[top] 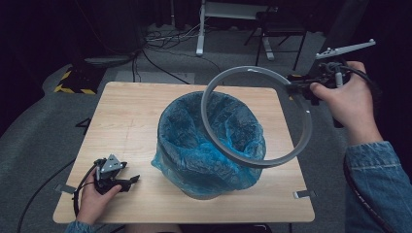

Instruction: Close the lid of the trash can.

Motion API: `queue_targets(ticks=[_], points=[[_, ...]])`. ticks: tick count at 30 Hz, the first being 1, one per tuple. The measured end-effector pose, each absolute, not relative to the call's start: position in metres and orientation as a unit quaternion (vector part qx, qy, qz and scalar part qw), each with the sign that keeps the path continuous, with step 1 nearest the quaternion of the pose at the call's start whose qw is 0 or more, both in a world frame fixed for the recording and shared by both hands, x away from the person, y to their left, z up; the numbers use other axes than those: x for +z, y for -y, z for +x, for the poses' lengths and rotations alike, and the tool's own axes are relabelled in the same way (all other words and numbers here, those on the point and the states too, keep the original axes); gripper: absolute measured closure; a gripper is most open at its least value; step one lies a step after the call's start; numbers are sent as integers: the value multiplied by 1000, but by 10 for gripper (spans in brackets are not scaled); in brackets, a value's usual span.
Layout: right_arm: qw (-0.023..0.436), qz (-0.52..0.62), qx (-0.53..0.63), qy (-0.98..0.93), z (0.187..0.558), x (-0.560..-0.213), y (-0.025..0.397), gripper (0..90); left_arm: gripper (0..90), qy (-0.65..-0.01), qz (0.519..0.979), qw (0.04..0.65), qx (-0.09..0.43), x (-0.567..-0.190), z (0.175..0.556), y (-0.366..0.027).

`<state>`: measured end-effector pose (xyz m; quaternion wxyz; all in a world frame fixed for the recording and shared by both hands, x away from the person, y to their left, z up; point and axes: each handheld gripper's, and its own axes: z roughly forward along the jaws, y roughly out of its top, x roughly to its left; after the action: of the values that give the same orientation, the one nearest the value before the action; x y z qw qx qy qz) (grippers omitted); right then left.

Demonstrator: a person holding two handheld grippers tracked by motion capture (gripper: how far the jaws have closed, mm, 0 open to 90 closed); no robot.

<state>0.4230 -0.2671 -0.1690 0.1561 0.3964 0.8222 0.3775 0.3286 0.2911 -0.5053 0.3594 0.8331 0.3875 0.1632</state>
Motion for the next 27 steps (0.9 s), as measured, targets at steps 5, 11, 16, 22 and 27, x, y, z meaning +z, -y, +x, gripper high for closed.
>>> queue_targets(ticks=[5, 11, 16, 22, 27], points=[[144, 386, 377, -830, 426, -171, 246, 785, 259, -387, 833, 360, 163, -505, 329, -291], [129, 370, 376, -840, 430, -177, 220, 785, 259, -387, 833, 360, 163, -505, 329, -291], [113, 357, 368, -851, 435, -190, 198, 785, 259, -388, 833, 359, 163, -505, 329, -291], [98, 346, 365, -859, 439, -203, 179, 783, 259, -387, 833, 360, 163, -505, 329, -291], [96, 339, 354, -866, 442, -213, 169, 781, 259, -388, 832, 361, 164, -506, 329, -291]])
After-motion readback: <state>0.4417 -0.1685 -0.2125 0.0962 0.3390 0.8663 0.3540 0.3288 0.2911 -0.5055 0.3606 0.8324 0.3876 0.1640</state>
